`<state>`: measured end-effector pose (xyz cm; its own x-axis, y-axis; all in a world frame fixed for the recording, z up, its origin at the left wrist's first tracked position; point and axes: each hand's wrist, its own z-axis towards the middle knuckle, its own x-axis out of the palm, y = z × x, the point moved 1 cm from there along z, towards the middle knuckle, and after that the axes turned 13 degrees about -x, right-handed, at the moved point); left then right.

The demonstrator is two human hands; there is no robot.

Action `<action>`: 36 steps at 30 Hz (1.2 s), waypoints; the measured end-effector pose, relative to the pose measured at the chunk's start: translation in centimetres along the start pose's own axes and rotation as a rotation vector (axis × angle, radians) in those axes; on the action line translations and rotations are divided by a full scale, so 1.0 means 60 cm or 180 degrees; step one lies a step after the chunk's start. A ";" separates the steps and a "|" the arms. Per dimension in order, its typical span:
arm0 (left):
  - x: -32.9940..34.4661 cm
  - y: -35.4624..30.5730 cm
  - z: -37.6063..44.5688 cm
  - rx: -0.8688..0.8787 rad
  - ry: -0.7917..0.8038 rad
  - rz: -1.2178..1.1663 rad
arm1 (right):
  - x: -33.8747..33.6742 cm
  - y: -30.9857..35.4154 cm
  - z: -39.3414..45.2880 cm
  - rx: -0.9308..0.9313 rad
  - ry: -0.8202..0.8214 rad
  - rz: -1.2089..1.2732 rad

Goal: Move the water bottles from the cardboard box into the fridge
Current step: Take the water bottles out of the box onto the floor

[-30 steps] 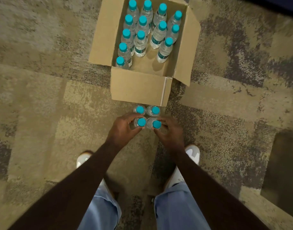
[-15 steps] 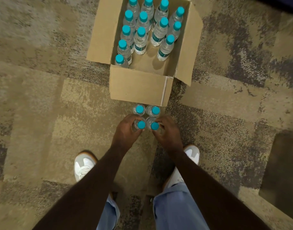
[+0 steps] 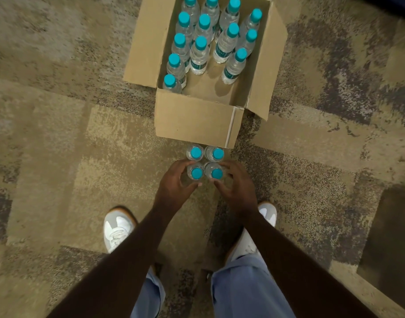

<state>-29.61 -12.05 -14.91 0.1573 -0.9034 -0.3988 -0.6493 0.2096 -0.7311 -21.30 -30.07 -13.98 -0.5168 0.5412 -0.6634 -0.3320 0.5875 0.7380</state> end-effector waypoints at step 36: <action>0.028 -0.328 0.389 0.0435 -0.0557 0.0231 | -0.199 -0.039 0.534 -0.0413 -0.0740 -0.0925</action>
<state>0.81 -8.98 -14.09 0.2482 -0.8080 -0.5344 -0.5588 0.3312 -0.7603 10.93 -18.61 -11.76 -0.1991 0.4941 -0.8463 -0.5429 0.6634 0.5150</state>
